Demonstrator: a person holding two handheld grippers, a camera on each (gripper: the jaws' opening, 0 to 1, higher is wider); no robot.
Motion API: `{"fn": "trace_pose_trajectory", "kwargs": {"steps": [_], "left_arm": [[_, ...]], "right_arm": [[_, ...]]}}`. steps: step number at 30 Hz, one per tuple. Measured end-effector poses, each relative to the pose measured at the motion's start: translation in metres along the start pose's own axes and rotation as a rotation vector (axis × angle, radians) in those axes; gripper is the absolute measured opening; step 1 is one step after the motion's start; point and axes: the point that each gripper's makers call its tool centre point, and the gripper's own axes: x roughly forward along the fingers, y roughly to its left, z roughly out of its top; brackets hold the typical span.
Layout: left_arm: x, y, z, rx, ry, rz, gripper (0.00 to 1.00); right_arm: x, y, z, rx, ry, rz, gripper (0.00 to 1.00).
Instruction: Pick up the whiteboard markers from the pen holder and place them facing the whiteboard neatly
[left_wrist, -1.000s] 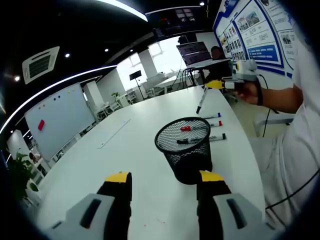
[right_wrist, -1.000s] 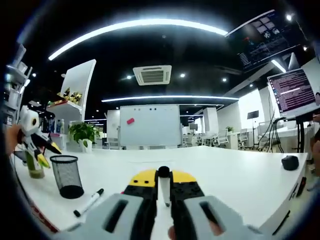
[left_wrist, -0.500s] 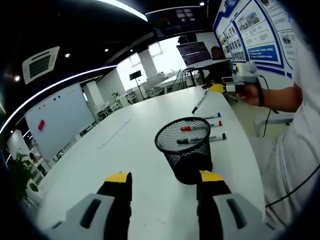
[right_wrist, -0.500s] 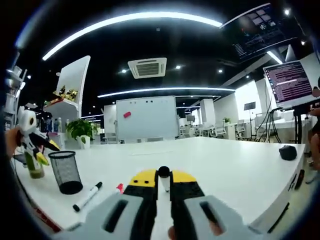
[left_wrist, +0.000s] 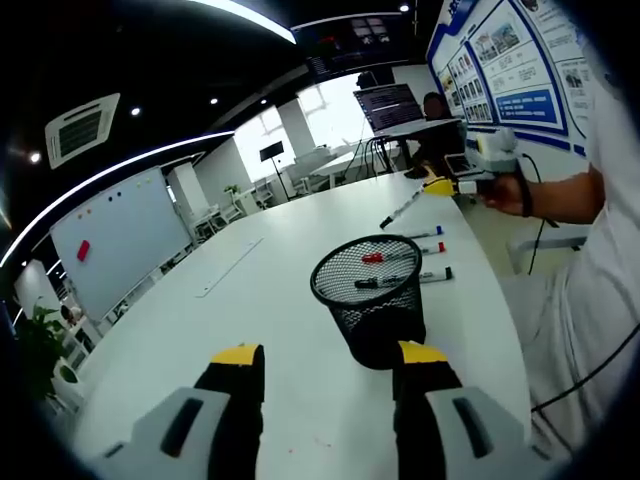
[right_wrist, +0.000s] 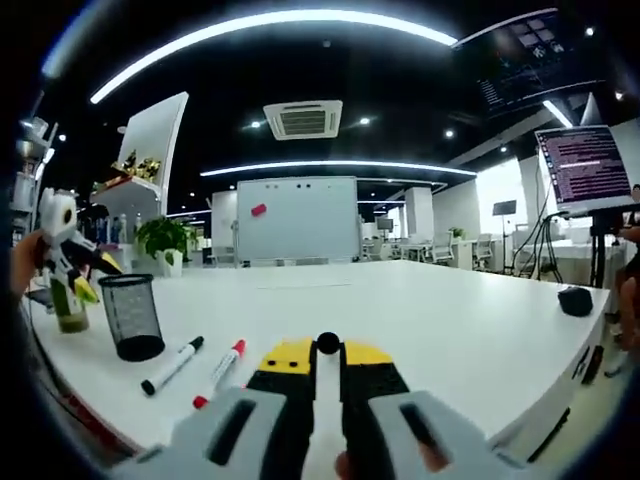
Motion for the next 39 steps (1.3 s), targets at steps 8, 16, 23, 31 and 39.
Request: {"fn": "trace_pose_trajectory", "kwargs": {"steps": [8, 16, 23, 31, 39], "left_arm": [[0.000, -0.002, 0.001, 0.000, 0.000, -0.001, 0.53], [0.000, -0.002, 0.001, -0.001, -0.002, 0.001, 0.53], [0.000, -0.003, 0.001, -0.001, -0.004, 0.002, 0.53], [-0.001, -0.004, 0.002, 0.000, -0.008, 0.003, 0.53], [-0.001, -0.005, 0.003, 0.001, -0.011, 0.004, 0.52]], "right_arm": [[0.000, 0.003, -0.014, -0.038, 0.044, 0.009, 0.09], [0.002, 0.003, -0.024, -0.006, 0.087, 0.018, 0.09], [0.000, 0.002, -0.036, -0.021, 0.125, 0.015, 0.09], [-0.002, 0.004, -0.053, -0.034, 0.188, 0.022, 0.09], [-0.003, 0.007, -0.059, -0.026, 0.220, 0.034, 0.09]]}}
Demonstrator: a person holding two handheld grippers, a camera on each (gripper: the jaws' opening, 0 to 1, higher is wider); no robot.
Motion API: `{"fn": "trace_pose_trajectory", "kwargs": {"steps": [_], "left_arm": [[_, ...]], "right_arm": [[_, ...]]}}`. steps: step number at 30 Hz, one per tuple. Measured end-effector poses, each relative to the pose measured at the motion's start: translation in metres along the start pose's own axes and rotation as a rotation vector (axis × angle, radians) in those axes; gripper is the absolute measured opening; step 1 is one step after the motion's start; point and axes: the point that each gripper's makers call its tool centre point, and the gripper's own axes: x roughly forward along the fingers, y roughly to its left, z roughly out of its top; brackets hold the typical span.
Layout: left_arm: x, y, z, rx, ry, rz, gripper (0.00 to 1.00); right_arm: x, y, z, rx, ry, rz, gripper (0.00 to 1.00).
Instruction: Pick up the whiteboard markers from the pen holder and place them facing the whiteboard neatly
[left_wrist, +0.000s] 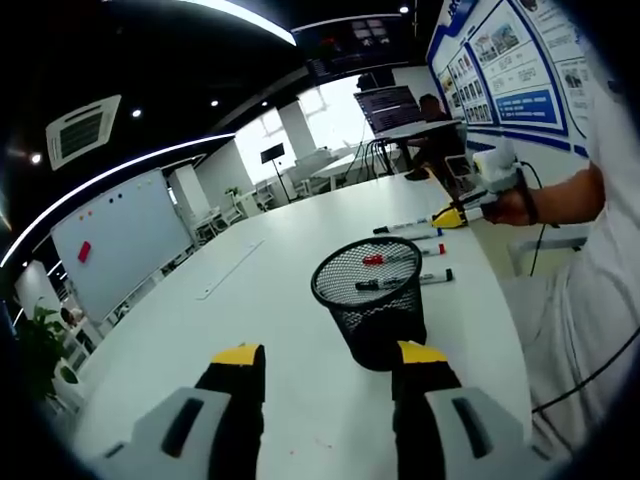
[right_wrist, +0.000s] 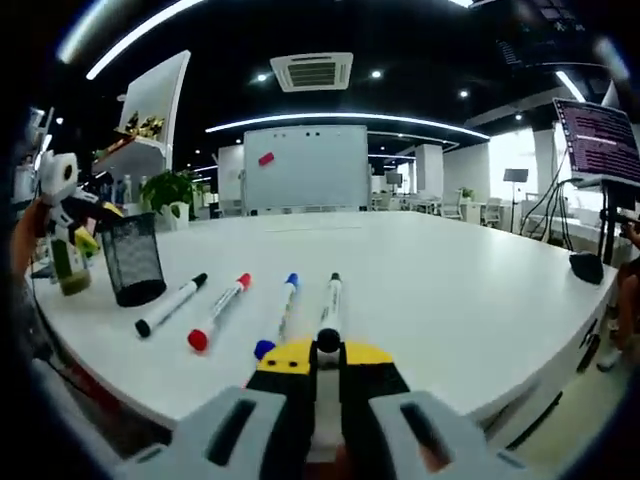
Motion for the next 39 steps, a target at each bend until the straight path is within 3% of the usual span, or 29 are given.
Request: {"fn": "trace_pose_trajectory", "kwargs": {"steps": [39], "left_arm": [[0.002, 0.010, -0.005, 0.000, -0.004, -0.002, 0.52]], "right_arm": [[-0.001, -0.001, -0.002, -0.035, 0.035, -0.001, 0.12]]}}
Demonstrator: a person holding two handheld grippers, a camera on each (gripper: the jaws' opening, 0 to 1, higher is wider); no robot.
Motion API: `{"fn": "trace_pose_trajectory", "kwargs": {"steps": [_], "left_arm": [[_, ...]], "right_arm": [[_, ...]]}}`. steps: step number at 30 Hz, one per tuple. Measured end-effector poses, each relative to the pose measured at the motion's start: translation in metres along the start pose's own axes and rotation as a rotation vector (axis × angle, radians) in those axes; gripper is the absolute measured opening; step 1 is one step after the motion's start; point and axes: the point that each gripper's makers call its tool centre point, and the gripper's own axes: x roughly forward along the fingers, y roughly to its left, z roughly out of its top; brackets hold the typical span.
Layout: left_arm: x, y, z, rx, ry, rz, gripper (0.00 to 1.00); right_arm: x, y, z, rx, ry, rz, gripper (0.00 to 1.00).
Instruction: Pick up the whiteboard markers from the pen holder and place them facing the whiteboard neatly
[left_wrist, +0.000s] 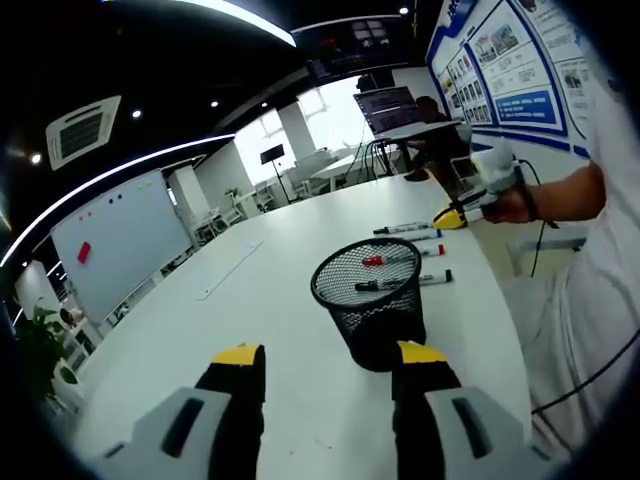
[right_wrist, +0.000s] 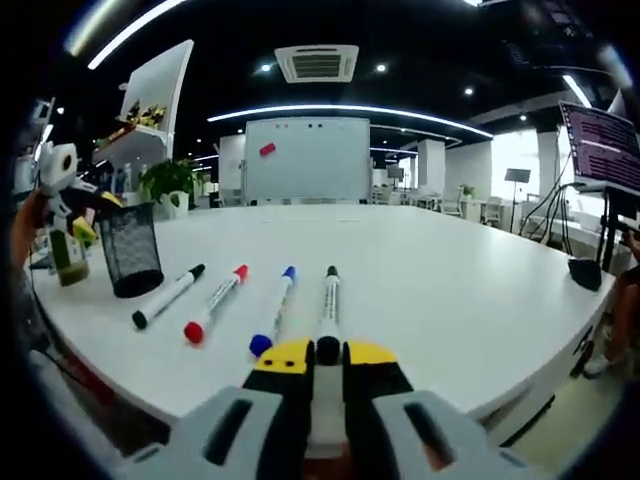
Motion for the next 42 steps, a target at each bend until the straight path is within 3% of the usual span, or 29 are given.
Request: {"fn": "trace_pose_trajectory", "kwargs": {"steps": [11, 24, 42], "left_arm": [[0.000, -0.001, 0.001, 0.000, 0.001, -0.002, 0.52], [-0.001, -0.003, 0.001, 0.000, 0.000, -0.001, 0.52], [-0.001, -0.003, 0.001, -0.001, 0.000, -0.002, 0.52]], "right_arm": [[-0.001, -0.003, 0.003, 0.008, -0.001, -0.001, 0.13], [-0.008, -0.004, 0.032, 0.040, -0.053, 0.013, 0.17], [-0.007, 0.000, 0.050, -0.033, -0.058, 0.041, 0.19]]}}
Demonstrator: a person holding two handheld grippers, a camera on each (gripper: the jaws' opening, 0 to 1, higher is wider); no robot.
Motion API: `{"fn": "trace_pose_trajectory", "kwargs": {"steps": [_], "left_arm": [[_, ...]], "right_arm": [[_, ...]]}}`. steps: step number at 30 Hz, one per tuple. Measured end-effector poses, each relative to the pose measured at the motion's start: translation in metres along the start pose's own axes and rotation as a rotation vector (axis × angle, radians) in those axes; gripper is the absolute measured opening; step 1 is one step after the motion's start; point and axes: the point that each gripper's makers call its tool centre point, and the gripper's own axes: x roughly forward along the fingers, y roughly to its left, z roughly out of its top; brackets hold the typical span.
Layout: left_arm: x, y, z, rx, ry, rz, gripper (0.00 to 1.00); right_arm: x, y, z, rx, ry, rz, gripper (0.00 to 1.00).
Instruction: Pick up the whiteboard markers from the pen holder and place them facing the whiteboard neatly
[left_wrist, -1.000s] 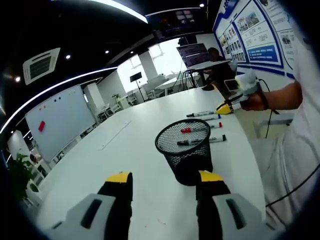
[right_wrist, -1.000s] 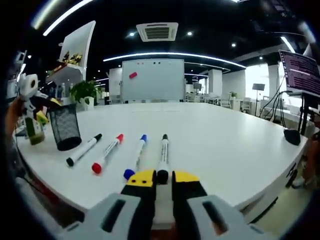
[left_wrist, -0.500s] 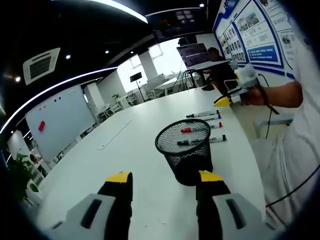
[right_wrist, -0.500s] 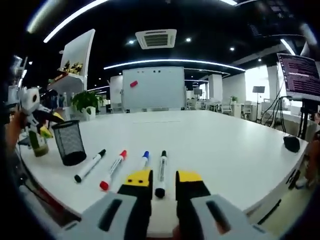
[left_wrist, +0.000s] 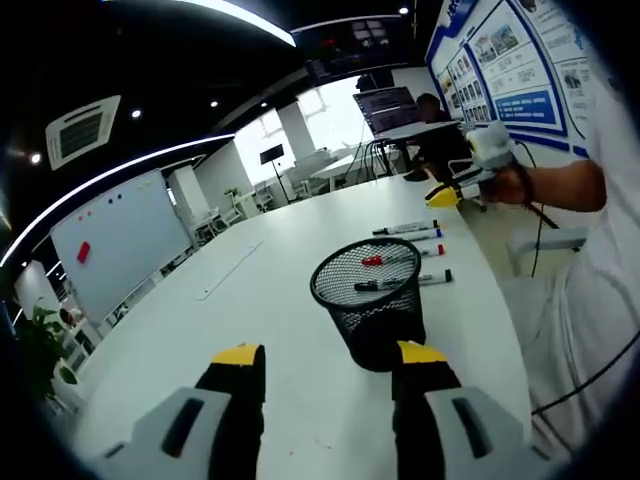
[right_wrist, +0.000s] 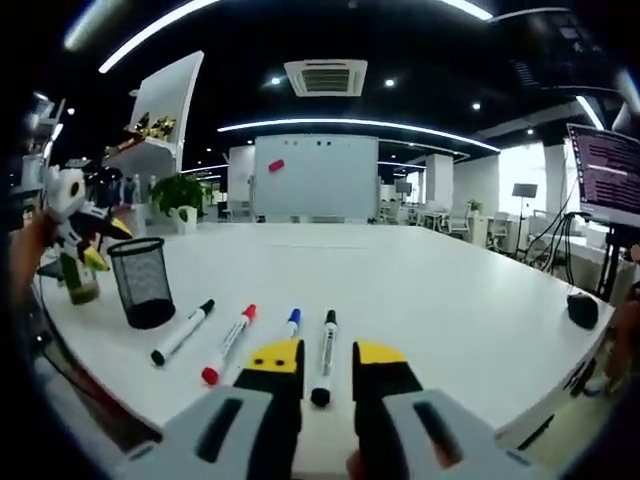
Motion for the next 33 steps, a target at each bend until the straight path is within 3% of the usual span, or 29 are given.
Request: {"fn": "trace_pose_trajectory", "kwargs": {"steps": [10, 33], "left_arm": [[0.000, 0.000, 0.000, 0.000, 0.000, 0.001, 0.52], [0.000, 0.001, 0.000, -0.001, 0.000, 0.001, 0.52]], "right_arm": [[0.004, 0.018, 0.023, -0.050, -0.023, 0.075, 0.22], [0.006, 0.062, 0.058, -0.193, 0.017, 0.293, 0.25]]}}
